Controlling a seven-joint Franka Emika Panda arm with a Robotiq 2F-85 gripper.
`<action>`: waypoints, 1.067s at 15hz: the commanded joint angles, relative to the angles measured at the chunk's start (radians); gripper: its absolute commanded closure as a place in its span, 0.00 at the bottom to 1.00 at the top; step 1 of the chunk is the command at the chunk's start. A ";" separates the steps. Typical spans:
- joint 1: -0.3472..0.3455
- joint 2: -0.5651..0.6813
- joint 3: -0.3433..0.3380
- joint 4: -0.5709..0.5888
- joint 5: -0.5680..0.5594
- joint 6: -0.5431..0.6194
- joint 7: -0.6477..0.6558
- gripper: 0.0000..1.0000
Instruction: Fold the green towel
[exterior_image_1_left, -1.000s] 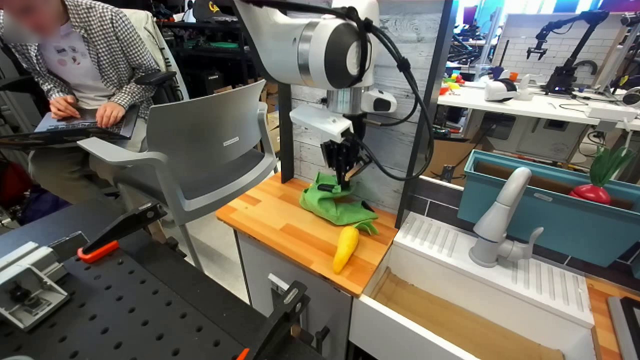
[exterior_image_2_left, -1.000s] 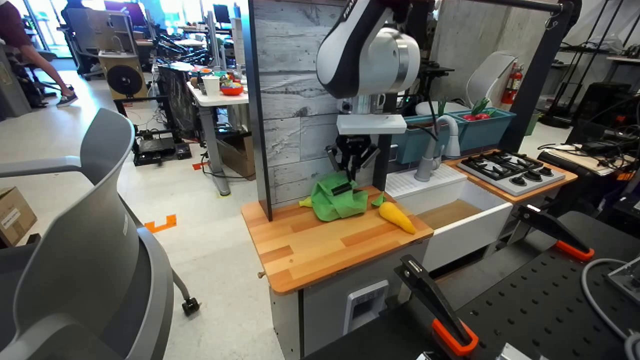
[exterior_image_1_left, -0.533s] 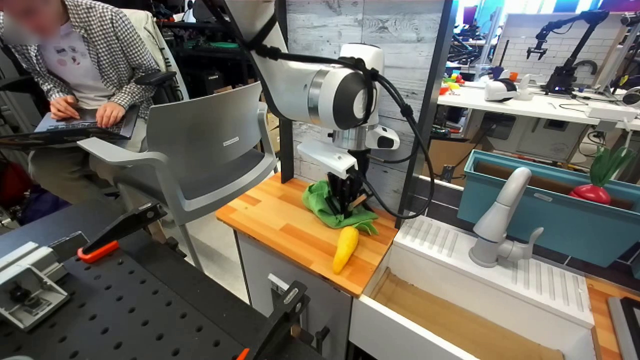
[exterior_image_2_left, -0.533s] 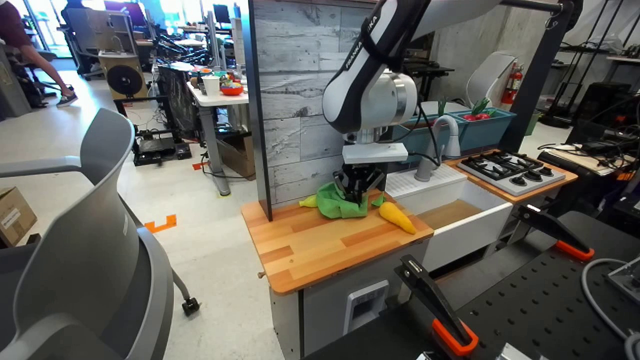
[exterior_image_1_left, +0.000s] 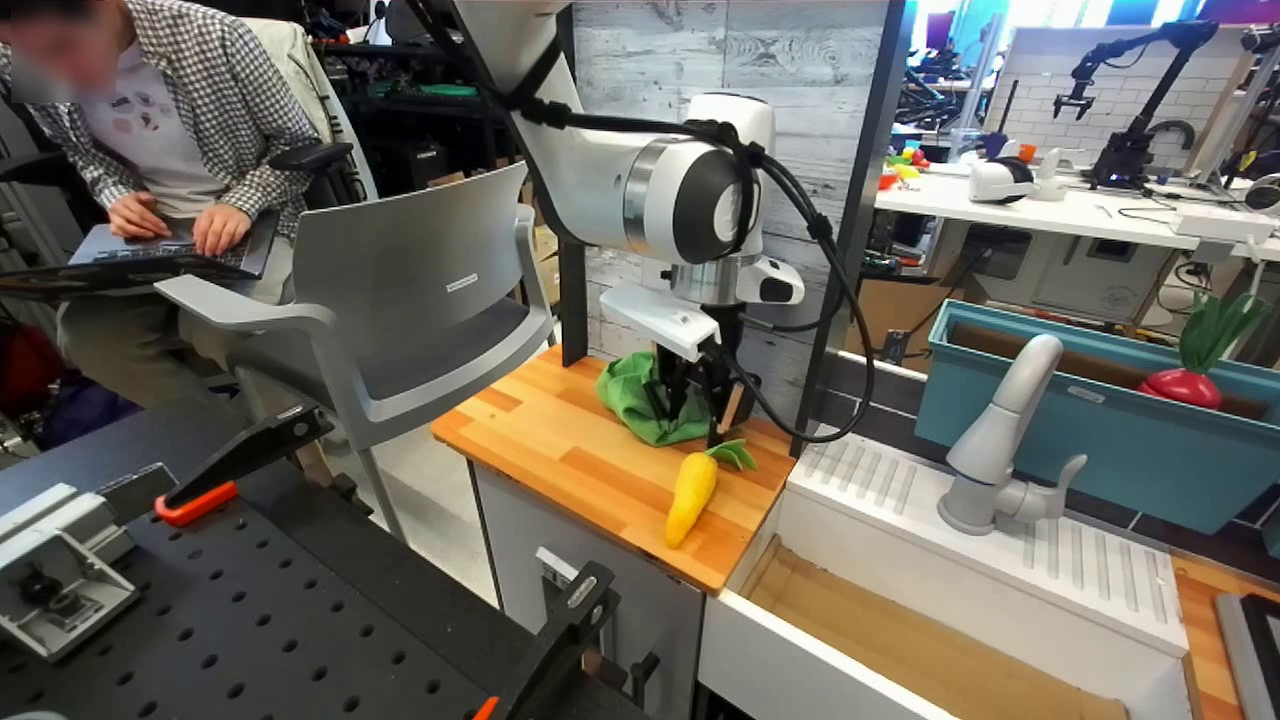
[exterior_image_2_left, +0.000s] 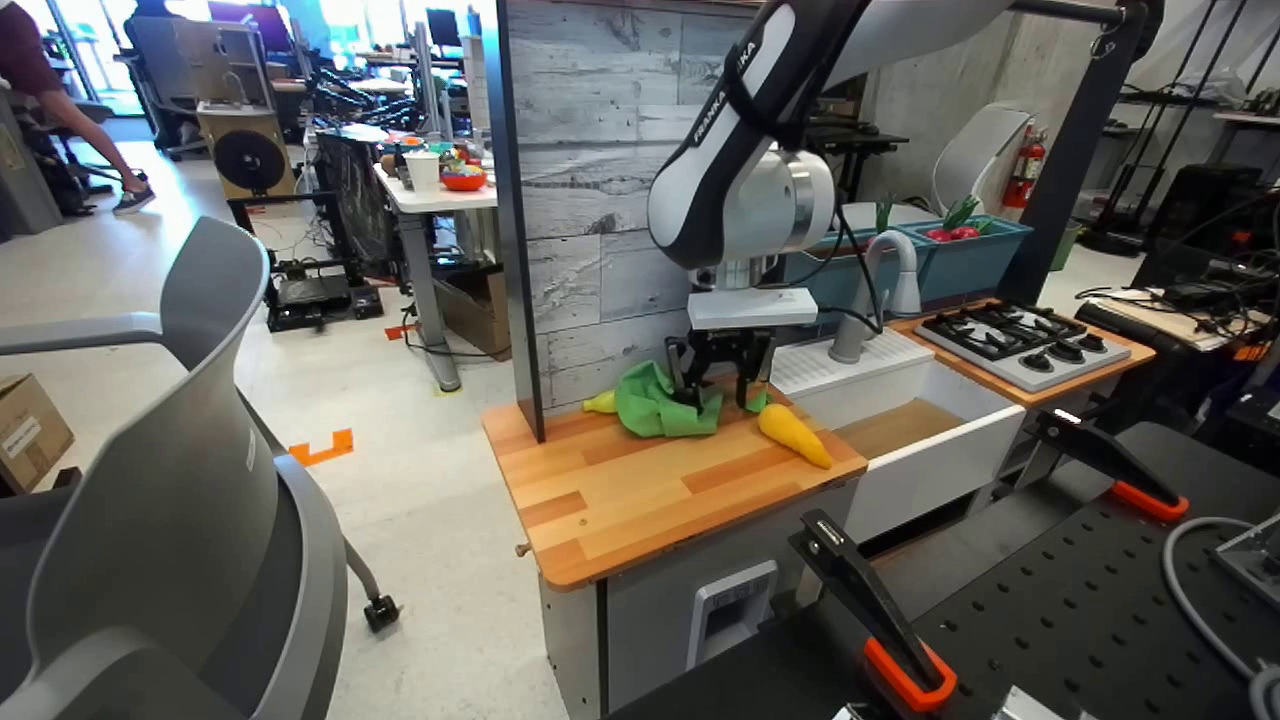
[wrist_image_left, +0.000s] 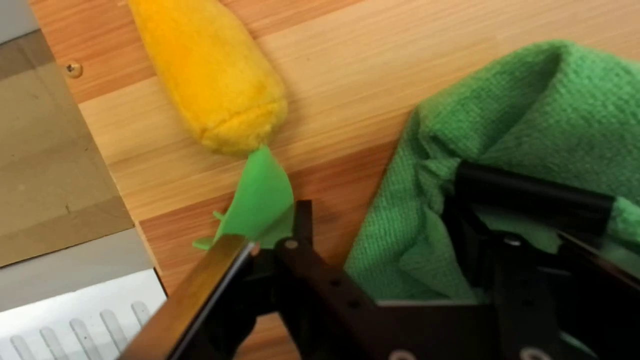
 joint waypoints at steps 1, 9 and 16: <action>0.028 0.009 -0.003 -0.003 0.010 0.017 0.009 0.02; 0.119 -0.106 -0.005 -0.235 0.003 0.202 0.020 0.00; 0.126 -0.296 0.010 -0.485 0.021 0.271 0.007 0.00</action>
